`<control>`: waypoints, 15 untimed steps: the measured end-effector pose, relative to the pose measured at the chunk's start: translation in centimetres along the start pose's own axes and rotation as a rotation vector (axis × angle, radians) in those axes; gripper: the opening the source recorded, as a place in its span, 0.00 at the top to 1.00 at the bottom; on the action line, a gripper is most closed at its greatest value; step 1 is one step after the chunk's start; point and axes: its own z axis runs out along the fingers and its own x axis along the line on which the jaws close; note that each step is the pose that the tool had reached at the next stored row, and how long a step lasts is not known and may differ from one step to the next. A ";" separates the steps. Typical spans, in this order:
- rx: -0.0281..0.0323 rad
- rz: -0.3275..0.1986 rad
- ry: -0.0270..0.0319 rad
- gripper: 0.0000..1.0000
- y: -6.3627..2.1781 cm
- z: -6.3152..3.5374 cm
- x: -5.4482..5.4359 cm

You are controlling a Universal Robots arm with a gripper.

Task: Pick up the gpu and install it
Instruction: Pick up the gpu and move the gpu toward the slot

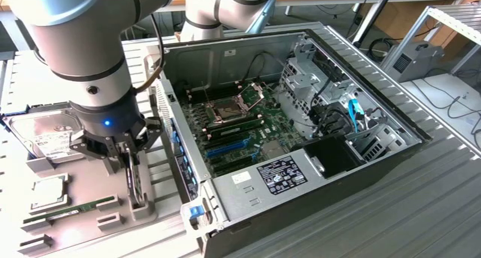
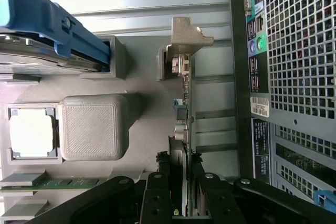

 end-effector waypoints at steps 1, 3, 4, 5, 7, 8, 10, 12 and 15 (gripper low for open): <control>-0.0001 0.000 -0.0001 0.74 0.00 -0.05 0.0; 0.0000 0.000 0.0000 0.74 0.00 -0.11 0.0; 0.0000 0.000 0.0000 0.74 0.00 -0.17 0.0; 0.0001 0.000 0.0000 0.74 0.00 -0.23 0.0; 0.0000 0.000 0.0000 0.74 0.00 -0.31 0.0; -0.0002 0.000 -0.0002 0.74 0.00 -0.35 0.0; 0.0000 0.000 0.0000 0.74 0.01 -0.42 0.0; -0.0001 0.000 -0.0001 0.74 0.00 -0.46 0.0; 0.0000 0.000 0.0000 0.74 0.00 -0.52 0.0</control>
